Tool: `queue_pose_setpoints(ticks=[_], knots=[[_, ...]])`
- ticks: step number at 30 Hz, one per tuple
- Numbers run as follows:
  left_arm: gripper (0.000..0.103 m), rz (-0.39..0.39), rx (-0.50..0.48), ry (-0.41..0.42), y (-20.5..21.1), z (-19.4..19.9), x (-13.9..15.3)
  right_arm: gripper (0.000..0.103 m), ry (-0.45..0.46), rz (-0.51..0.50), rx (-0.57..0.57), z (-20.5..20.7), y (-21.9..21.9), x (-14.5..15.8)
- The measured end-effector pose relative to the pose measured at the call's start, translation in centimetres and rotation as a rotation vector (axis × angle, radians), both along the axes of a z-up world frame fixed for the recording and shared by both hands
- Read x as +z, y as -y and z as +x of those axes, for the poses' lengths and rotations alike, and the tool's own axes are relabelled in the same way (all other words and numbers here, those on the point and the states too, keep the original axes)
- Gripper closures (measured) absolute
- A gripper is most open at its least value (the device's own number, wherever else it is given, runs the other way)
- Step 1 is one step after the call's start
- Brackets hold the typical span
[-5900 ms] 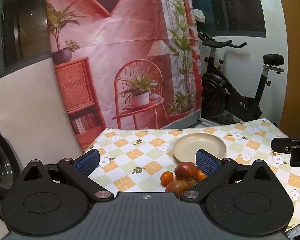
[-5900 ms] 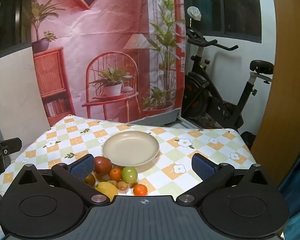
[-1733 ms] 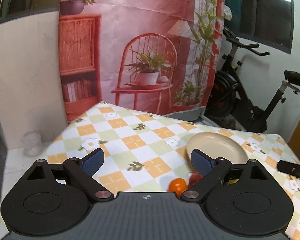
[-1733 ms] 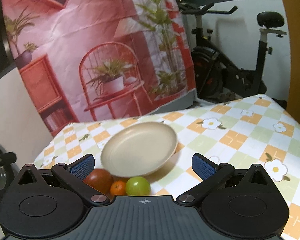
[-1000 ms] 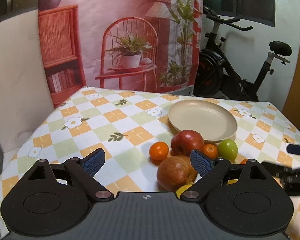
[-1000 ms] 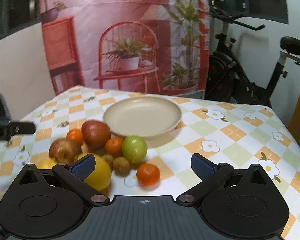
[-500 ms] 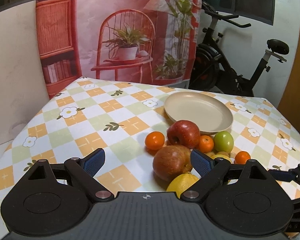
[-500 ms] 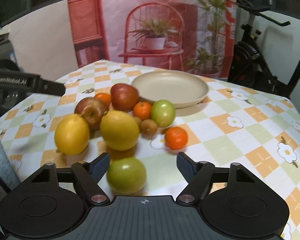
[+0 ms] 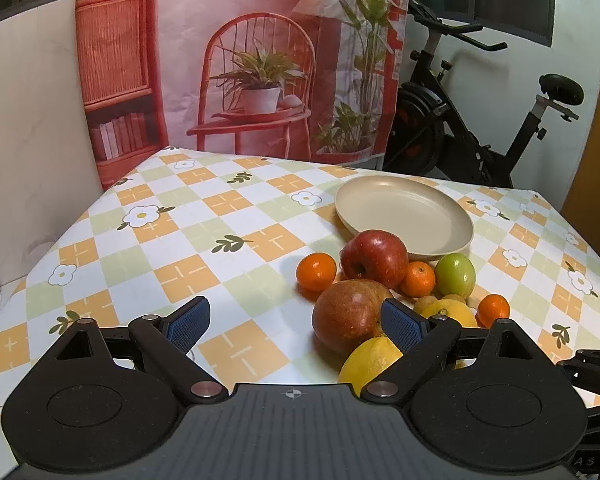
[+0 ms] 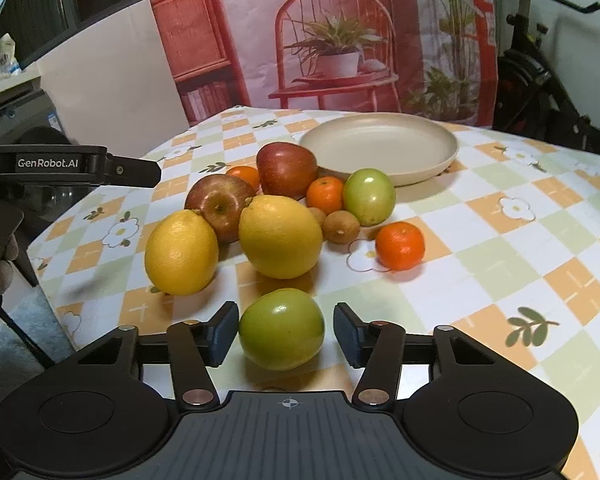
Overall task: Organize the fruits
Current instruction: 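Reach the right tool to the green apple and close on it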
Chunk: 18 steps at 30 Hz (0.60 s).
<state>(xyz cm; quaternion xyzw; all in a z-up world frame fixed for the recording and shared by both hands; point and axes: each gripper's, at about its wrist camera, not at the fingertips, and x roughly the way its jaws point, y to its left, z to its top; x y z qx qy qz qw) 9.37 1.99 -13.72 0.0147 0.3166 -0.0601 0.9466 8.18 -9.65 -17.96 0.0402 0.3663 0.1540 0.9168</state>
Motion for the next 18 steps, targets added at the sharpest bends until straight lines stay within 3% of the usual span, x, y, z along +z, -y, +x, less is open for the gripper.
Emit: queue_pose_setpoints(ticks=[9, 18], knots=[[0.010, 0.005, -0.007, -0.002, 0.2, -0.1, -0.1, 0.059, -0.018, 0.009, -0.023, 0.1, 0.4, -0.3], [0.010, 0.011, -0.013, -0.017, 0.2, 0.1, -0.4, 0.059, 0.013, -0.015, -0.123, 0.6, 2.0, -0.5]])
